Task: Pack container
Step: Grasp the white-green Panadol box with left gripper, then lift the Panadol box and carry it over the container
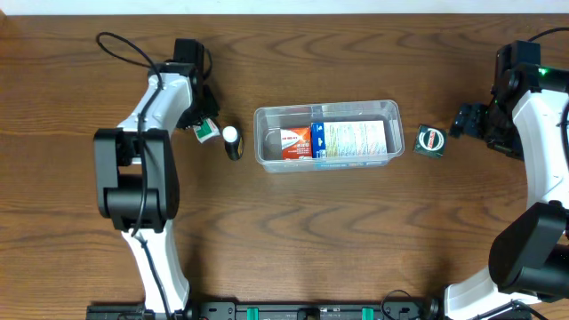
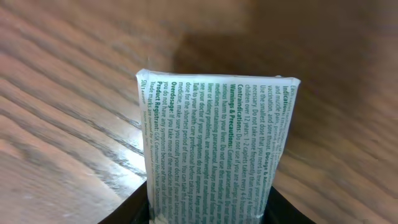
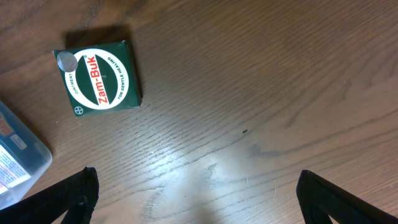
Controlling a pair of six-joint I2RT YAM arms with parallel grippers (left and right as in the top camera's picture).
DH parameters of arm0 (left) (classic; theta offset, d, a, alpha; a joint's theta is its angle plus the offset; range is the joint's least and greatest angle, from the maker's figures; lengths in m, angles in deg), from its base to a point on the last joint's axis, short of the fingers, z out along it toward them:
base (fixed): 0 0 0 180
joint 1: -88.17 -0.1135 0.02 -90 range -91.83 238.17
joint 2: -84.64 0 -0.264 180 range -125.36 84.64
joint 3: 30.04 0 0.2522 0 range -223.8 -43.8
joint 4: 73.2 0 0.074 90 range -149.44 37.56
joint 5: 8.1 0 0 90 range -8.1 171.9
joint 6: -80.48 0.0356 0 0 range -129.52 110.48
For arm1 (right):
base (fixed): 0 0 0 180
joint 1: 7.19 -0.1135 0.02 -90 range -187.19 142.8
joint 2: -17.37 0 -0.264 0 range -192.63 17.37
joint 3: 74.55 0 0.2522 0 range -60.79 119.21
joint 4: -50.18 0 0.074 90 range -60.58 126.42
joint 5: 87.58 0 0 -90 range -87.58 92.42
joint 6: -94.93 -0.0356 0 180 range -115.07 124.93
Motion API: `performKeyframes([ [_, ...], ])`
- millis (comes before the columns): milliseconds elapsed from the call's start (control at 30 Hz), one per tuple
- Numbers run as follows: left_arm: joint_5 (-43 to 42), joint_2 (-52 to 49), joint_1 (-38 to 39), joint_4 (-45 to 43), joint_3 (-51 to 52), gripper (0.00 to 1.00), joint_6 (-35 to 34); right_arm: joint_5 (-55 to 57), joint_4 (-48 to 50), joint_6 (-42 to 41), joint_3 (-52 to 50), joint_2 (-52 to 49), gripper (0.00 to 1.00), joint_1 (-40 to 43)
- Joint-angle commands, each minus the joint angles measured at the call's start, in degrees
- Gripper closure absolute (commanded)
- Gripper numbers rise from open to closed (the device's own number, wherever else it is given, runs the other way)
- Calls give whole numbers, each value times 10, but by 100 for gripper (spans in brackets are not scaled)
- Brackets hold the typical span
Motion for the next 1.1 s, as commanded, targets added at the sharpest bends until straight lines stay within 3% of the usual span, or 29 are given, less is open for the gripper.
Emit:
performKeyframes([
  [0, 7, 87, -4, -14, -15, 59, 75, 2, 0, 4, 0, 13, 1, 4],
  [267, 3, 236, 11, -59, -15, 60, 149, 2, 0, 4, 0, 13, 1, 4],
  [500, -66, 318, 93, -66, -15, 60, 197, 2, 0, 4, 0, 13, 1, 4],
  [1067, -69, 273, 373, -71, -11, 60, 373, 2, 0, 4, 0, 13, 1, 4],
])
